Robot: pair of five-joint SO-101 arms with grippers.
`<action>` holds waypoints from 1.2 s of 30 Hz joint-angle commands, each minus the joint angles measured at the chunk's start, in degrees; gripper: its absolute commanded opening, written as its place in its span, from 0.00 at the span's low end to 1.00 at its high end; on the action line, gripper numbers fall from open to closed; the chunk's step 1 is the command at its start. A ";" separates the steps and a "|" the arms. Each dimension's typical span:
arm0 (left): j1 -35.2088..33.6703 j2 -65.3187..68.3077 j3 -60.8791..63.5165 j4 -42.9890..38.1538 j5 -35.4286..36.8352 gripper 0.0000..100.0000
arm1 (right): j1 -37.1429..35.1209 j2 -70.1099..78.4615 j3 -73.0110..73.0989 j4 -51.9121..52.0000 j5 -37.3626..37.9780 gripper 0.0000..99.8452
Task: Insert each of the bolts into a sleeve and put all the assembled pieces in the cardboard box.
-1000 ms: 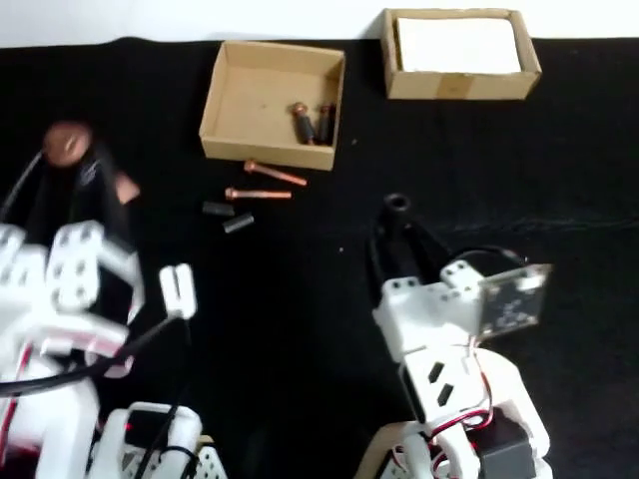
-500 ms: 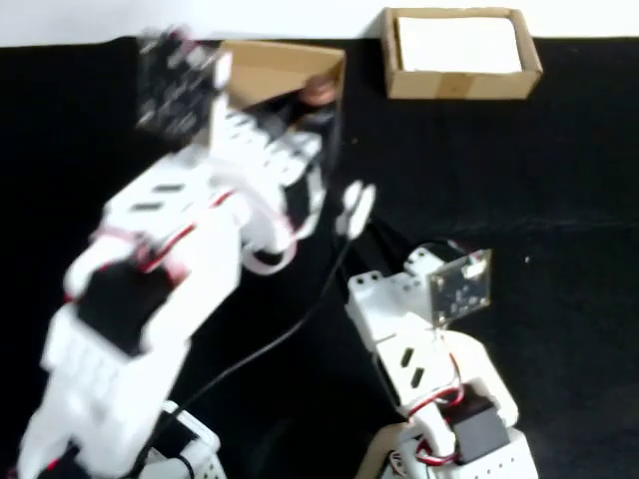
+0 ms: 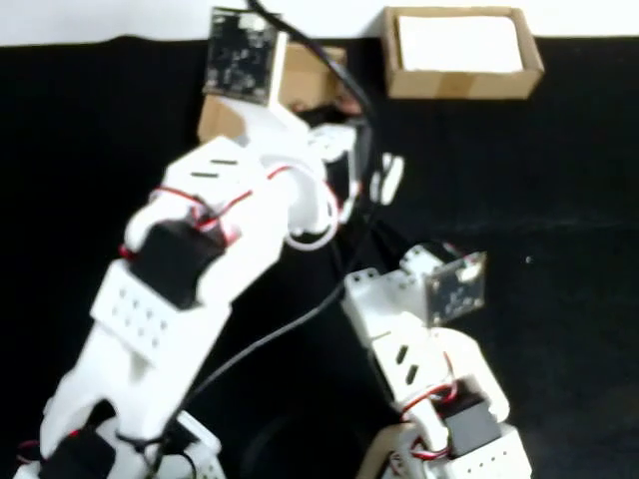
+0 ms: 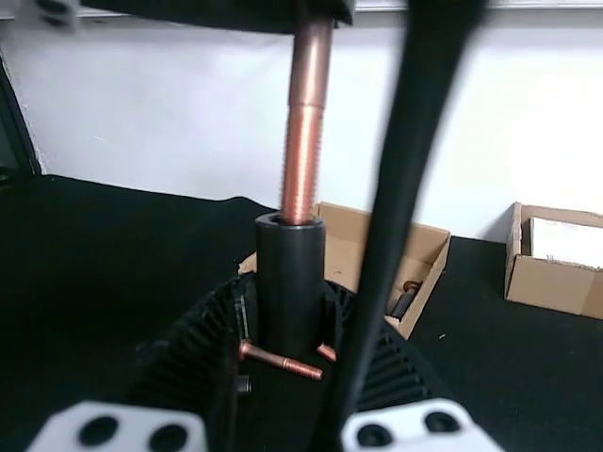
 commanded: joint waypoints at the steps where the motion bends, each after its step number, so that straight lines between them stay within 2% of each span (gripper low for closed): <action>1: 0.40 -0.40 -1.36 0.00 0.44 0.01 | -0.31 0.22 -0.22 -1.45 0.09 0.01; 16: -0.75 -0.57 3.65 1.23 -1.32 0.01 | -0.31 0.22 -0.22 -1.27 0.09 0.01; 19: -0.04 -0.66 2.86 6.59 -7.30 0.02 | -0.31 0.40 -0.22 -1.27 0.09 0.01; 25: 4.26 -0.22 -2.24 20.31 -8.00 0.20 | -0.31 0.48 -0.22 -1.10 0.09 0.01; 29: 2.77 -0.40 -5.76 24.97 -8.53 0.21 | -0.31 0.57 -0.22 -1.10 0.09 0.01; 32: 1.45 -0.40 -10.59 31.12 -16.18 0.22 | 0.13 2.42 -0.22 -1.10 0.35 0.01; 36: 1.10 -0.66 -18.77 39.82 -21.54 0.22 | 3.47 10.95 -3.03 -2.33 0.35 0.01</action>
